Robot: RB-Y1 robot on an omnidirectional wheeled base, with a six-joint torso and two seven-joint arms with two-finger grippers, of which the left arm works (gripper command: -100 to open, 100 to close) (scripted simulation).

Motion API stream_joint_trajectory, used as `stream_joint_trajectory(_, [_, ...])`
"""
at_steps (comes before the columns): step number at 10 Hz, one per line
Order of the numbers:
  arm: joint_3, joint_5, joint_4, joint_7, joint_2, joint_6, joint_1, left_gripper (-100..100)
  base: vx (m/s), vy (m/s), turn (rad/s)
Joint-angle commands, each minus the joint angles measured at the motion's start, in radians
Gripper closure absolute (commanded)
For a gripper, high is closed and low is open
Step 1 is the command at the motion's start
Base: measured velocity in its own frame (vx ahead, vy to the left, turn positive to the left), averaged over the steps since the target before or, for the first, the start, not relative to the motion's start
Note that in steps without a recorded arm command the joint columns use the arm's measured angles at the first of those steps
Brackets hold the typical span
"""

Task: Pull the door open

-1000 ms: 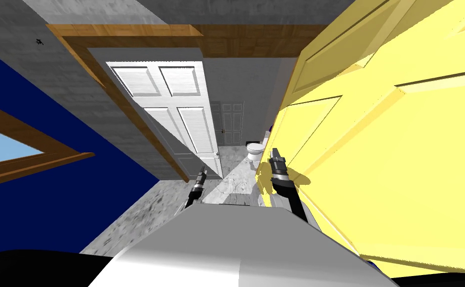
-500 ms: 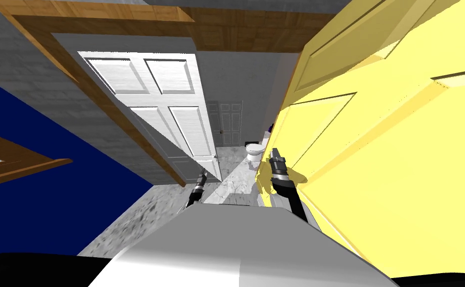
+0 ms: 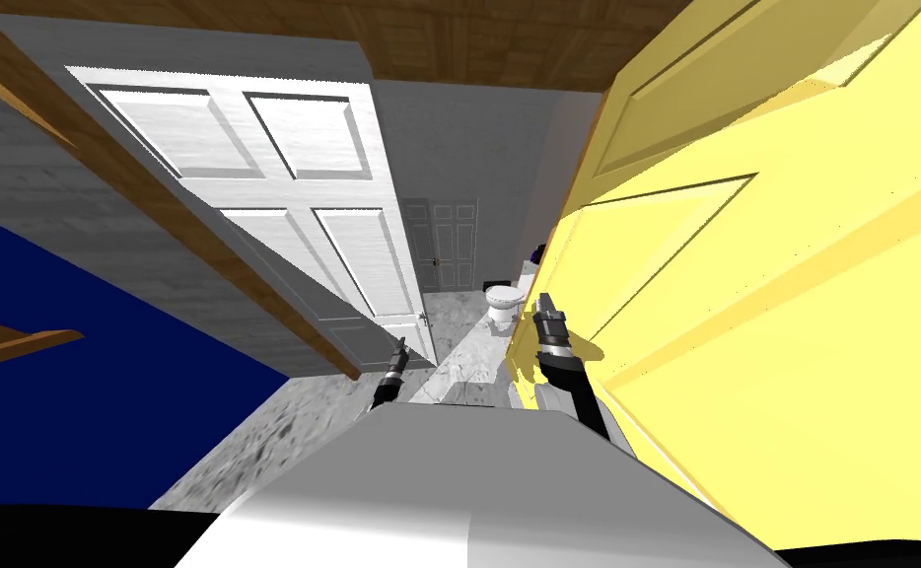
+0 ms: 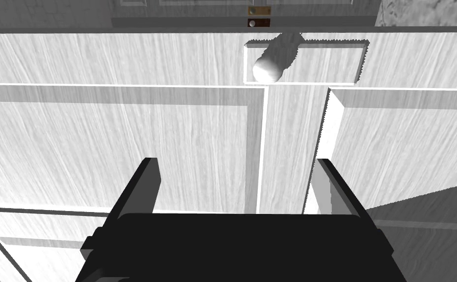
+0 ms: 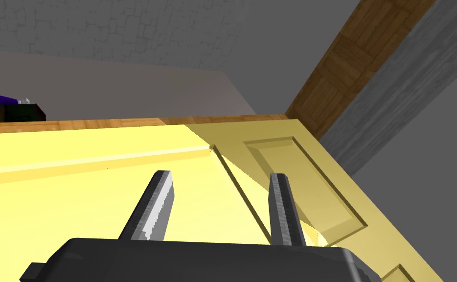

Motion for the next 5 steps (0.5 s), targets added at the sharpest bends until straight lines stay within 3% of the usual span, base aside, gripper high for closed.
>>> stream_joint_trajectory(1, [0.001, 0.004, 0.035, 0.005, 0.002, -0.002, -0.011, -100, 0.152, 0.017, -0.05])
stream_joint_trajectory(5, [0.002, 0.01, 0.102, 0.016, 0.006, -0.008, -0.028, -100, 0.136, 0.024, -0.035])
